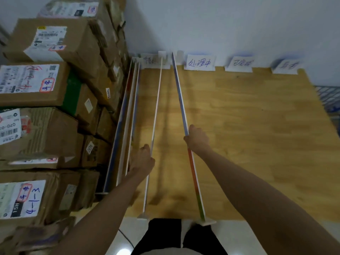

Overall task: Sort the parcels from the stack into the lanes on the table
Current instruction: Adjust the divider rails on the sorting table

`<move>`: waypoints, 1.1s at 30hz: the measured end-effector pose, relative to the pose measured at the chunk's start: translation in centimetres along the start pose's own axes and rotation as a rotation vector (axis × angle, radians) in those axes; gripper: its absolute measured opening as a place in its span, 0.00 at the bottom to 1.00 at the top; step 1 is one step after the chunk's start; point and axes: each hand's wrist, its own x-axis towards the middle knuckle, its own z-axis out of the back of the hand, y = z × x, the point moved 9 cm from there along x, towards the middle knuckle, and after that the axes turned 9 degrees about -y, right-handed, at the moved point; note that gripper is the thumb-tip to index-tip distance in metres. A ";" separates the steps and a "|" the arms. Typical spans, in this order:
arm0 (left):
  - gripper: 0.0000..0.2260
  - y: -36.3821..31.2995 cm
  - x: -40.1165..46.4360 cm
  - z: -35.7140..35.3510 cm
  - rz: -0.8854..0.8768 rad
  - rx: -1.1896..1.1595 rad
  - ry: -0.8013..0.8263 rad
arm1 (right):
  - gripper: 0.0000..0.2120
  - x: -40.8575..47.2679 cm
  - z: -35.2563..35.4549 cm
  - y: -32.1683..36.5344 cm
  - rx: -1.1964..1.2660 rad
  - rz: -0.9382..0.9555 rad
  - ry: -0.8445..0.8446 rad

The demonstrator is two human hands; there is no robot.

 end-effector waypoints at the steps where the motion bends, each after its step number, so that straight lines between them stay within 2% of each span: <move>1: 0.09 -0.8 -0.3 -0.1 -0.015 0.008 -0.002 | 0.12 -0.2 0.7 -1.1 0.001 -0.009 -0.009; 8: 0.08 -7.0 -3.9 -2.2 -0.033 0.027 0.000 | 0.10 -2.8 5.6 -10.6 0.032 -0.052 -0.063; 22: 0.06 -24.4 -14.8 -7.5 -0.115 0.058 0.001 | 0.08 -10.2 16.2 -33.0 -0.035 -0.165 -0.175; 26: 0.06 -28.8 -15.6 -9.0 -0.164 0.066 0.021 | 0.04 -10.8 18.5 -37.8 -0.026 -0.201 -0.213; 33: 0.07 -36.0 -13.2 -11.9 -0.204 0.034 0.063 | 0.05 -8.6 21.6 -44.7 -0.037 -0.281 -0.244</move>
